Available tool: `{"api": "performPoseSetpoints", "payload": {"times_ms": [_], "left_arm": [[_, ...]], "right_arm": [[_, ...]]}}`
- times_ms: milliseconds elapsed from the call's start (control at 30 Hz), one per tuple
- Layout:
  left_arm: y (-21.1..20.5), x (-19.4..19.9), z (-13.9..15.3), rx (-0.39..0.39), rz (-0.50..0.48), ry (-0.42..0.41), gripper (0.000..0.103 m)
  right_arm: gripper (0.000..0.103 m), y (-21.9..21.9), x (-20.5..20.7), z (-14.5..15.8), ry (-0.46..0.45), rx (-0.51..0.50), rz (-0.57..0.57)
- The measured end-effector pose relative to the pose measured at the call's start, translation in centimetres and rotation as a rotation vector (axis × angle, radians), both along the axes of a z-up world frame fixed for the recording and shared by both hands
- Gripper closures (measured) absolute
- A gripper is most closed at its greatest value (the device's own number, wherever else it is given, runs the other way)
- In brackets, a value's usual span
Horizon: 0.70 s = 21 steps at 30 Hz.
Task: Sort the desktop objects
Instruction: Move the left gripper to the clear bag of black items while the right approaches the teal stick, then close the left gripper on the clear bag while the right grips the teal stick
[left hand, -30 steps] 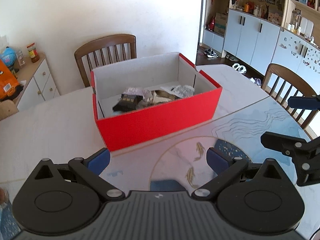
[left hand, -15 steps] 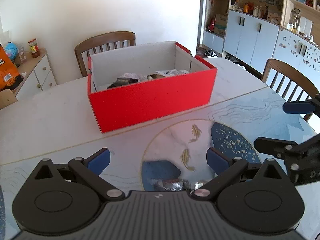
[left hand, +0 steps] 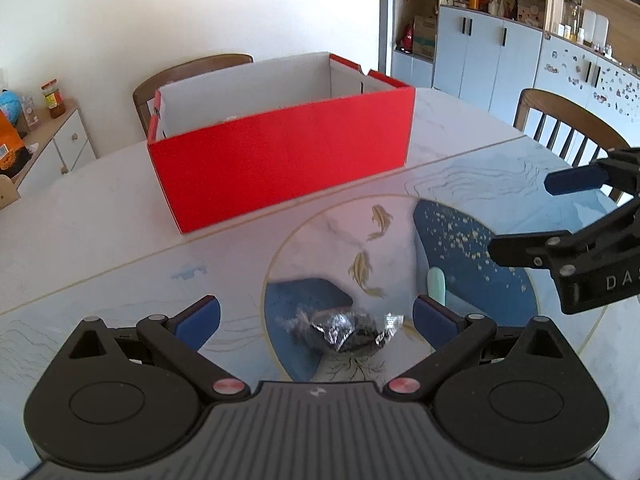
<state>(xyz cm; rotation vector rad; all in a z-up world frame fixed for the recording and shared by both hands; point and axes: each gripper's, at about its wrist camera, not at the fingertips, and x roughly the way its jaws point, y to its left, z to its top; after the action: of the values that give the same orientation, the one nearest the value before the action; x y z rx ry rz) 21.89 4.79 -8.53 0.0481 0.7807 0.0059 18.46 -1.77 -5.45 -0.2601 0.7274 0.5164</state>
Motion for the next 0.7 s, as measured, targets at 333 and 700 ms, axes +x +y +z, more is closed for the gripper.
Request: {"api": "performPoseSetpoints", "payload": {"times_ms": [333, 700], "left_arm": [[-0.4, 0.0, -2.5, 0.023, -0.005, -0.012, 0.000], [-0.3, 0.4, -3.8, 0.028, -0.029, -0.016, 0.003]], "right_arm": [[0.008, 1.3, 0.8, -2.5, 0.055, -0.017, -0.001], [0.020, 2.9, 1.8, -4.5, 0.117, -0.037, -0.012]]}}
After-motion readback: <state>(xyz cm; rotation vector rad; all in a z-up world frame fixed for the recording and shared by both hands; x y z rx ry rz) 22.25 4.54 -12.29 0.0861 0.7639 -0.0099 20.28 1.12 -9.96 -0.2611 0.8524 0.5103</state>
